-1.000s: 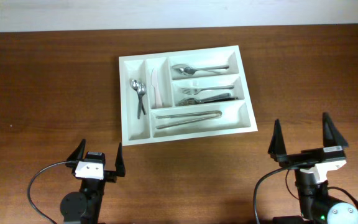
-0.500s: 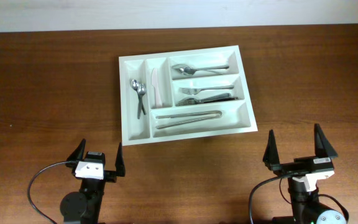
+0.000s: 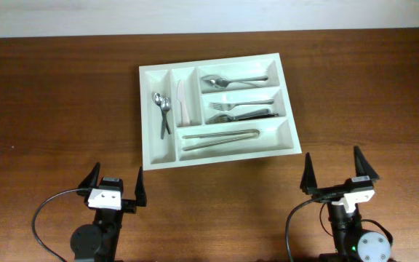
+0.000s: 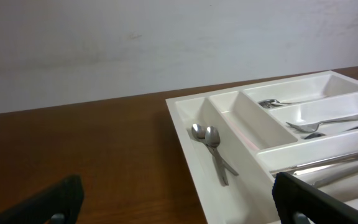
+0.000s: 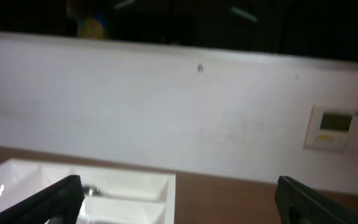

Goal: Pack container

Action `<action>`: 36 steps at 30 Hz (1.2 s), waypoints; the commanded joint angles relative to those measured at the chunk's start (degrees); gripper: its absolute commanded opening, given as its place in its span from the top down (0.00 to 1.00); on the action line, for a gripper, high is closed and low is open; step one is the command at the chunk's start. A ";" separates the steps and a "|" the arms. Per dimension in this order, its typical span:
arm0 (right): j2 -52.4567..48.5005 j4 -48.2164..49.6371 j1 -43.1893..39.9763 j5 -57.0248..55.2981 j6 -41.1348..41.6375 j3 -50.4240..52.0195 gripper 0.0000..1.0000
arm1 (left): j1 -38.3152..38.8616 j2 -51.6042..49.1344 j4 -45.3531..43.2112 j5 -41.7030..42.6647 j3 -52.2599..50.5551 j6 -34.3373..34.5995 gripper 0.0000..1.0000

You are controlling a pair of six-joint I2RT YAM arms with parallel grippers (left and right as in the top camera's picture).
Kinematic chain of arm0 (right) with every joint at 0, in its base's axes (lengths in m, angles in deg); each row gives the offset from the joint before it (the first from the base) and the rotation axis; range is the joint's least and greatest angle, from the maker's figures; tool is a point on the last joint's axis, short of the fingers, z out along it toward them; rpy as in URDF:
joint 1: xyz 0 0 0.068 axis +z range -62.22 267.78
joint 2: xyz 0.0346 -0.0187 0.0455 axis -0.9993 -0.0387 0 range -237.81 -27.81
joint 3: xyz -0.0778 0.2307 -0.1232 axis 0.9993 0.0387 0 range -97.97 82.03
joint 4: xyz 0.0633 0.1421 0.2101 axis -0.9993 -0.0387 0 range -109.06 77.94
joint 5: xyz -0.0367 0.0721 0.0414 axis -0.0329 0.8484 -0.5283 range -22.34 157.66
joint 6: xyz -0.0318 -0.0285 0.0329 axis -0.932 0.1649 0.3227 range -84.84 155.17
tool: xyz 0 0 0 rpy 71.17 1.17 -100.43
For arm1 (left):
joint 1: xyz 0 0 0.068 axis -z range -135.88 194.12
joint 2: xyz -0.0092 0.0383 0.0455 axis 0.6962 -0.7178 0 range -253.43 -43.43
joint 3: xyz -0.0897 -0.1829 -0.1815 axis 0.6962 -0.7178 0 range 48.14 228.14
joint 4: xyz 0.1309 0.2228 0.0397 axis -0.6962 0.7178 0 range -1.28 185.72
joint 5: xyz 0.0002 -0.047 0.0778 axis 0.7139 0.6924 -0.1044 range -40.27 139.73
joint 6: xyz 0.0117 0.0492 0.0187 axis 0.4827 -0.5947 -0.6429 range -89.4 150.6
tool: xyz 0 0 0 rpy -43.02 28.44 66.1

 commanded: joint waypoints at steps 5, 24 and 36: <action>0.66 -2.75 0.55 0.42 0.46 2.78 0.01 | -0.24 0.39 0.24 -0.42 -0.26 -0.94 0.01; 0.66 -15.21 0.55 -1.03 0.48 2.78 0.01 | -0.24 0.39 0.24 -0.42 -0.26 -0.94 0.01; 0.63 -15.19 0.55 -1.03 0.48 2.78 0.01 | -0.24 0.39 0.24 -0.42 -0.26 -0.92 0.01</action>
